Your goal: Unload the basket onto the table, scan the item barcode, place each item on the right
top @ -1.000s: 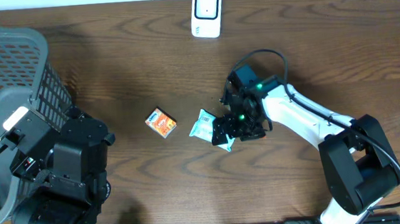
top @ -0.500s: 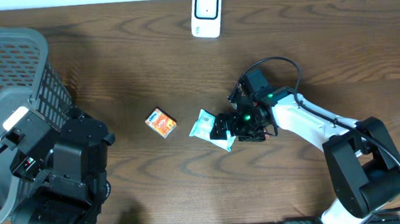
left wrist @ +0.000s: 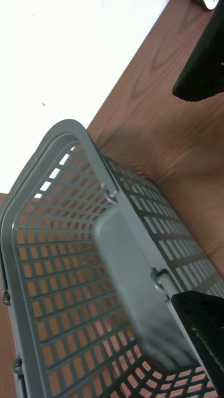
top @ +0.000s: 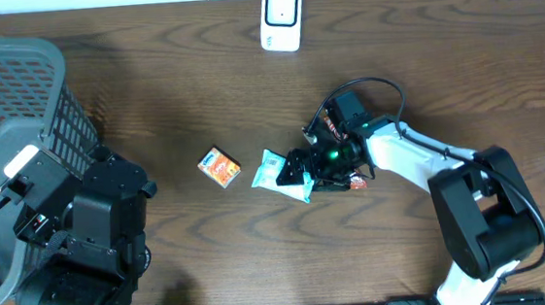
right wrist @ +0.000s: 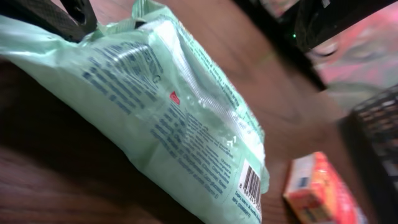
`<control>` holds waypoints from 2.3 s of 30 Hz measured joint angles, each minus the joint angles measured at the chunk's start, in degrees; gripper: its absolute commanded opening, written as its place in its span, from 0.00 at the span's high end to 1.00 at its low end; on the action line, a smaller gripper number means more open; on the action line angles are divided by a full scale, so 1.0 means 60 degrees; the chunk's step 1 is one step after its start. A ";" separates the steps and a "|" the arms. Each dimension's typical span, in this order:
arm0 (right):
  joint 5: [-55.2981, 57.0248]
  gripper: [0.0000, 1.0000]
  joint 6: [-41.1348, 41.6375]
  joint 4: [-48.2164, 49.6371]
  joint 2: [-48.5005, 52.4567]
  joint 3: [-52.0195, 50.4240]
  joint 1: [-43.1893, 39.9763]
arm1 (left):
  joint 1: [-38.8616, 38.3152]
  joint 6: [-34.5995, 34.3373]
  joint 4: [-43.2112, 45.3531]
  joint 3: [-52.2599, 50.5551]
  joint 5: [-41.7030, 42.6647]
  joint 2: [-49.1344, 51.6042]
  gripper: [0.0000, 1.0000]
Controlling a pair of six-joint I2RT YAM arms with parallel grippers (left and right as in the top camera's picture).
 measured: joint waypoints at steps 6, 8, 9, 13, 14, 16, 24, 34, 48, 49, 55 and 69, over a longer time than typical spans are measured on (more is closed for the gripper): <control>-0.0896 0.11 -0.0117 0.0073 0.0284 0.0000 -0.0310 | 0.0000 0.0000 0.0000 0.0000 0.0000 0.0000 0.02; -0.1002 0.28 -0.0197 0.0149 0.0364 -0.0022 -0.0302 | 0.0000 0.0000 0.0000 0.0000 0.0000 0.0000 0.02; -0.0991 0.45 -0.0186 0.0160 0.0401 -0.0044 -0.0299 | 0.0000 0.0000 0.0000 0.0000 0.0000 0.0000 0.02; -0.0794 0.92 -0.0299 0.0208 0.0667 -0.0215 -0.0259 | 0.0000 0.0000 0.0000 0.0000 0.0000 0.0000 0.02; -0.0747 0.99 -0.0255 0.0193 0.0710 -0.0244 -0.0262 | 0.0000 0.0000 0.0000 0.0000 0.0000 0.0000 0.02; -0.0750 0.99 -0.0302 0.0204 0.0809 -0.0295 -0.0255 | 0.0000 0.0000 0.0000 0.0000 0.0000 0.0000 0.02; -0.0539 0.99 -0.0703 -0.0168 0.0776 -0.0219 -0.0270 | 0.0000 0.0000 0.0000 0.0000 0.0000 0.0000 0.02; 0.2178 0.01 -0.1355 -0.1472 -0.1545 -0.0219 -0.0328 | 0.0000 0.0000 0.0004 0.0000 0.0000 0.0000 0.02; 0.2532 0.01 -0.3595 -0.0295 -0.1242 -0.0219 -0.0328 | 0.0000 0.0000 -0.0004 0.0000 0.0000 0.0000 0.02; 0.2481 0.01 -0.3694 -0.0237 -0.0962 -0.0219 -0.0328 | 0.0000 0.0000 0.0000 0.0000 0.0000 0.0000 0.02; 0.2091 0.01 -0.4255 -0.0175 -0.0386 0.0433 -0.0331 | 0.0000 0.0000 -0.0004 0.0000 0.0000 0.0000 0.02; 0.1749 0.01 -0.5395 -0.0393 0.0036 0.0845 -0.0277 | 0.0000 0.0000 0.0000 0.0000 0.0000 0.0000 0.02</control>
